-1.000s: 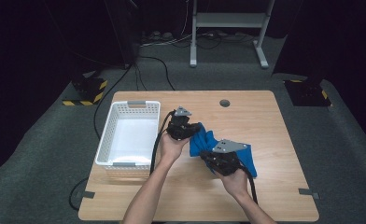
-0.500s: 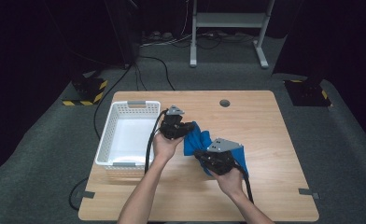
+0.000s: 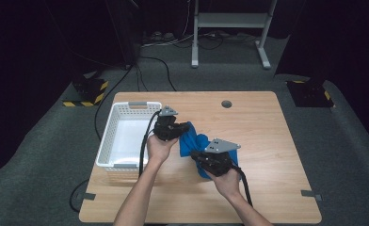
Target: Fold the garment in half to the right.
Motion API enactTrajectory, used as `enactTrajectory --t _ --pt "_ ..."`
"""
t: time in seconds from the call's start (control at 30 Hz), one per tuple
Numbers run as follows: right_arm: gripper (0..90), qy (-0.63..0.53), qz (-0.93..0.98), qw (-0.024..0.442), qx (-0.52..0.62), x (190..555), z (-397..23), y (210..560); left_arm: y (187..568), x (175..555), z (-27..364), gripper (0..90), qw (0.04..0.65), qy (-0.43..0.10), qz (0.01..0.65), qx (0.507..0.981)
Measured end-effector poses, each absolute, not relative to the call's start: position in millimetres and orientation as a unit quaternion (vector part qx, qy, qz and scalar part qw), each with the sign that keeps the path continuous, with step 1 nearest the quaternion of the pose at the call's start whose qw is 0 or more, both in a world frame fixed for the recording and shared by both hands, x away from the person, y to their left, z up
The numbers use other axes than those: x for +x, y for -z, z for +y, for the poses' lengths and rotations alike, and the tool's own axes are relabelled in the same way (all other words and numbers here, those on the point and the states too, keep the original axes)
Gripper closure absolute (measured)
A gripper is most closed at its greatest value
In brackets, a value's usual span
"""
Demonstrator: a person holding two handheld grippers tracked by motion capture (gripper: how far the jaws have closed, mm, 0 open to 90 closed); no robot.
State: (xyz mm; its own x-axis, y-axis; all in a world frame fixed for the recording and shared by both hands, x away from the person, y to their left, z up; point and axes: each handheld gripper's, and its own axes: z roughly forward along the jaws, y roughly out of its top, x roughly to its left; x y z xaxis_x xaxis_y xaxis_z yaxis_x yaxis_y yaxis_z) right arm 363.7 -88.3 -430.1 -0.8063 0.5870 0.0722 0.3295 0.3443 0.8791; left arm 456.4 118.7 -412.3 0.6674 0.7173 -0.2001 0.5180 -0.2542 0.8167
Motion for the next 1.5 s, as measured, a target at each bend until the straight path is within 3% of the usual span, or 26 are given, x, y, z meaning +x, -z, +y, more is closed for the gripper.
enactTrajectory --t 1.5 --pt "86.5 -0.491 0.786 0.134 0.351 358 -145 463 438 470 41 83.1 0.468 -0.072 0.357 0.805"
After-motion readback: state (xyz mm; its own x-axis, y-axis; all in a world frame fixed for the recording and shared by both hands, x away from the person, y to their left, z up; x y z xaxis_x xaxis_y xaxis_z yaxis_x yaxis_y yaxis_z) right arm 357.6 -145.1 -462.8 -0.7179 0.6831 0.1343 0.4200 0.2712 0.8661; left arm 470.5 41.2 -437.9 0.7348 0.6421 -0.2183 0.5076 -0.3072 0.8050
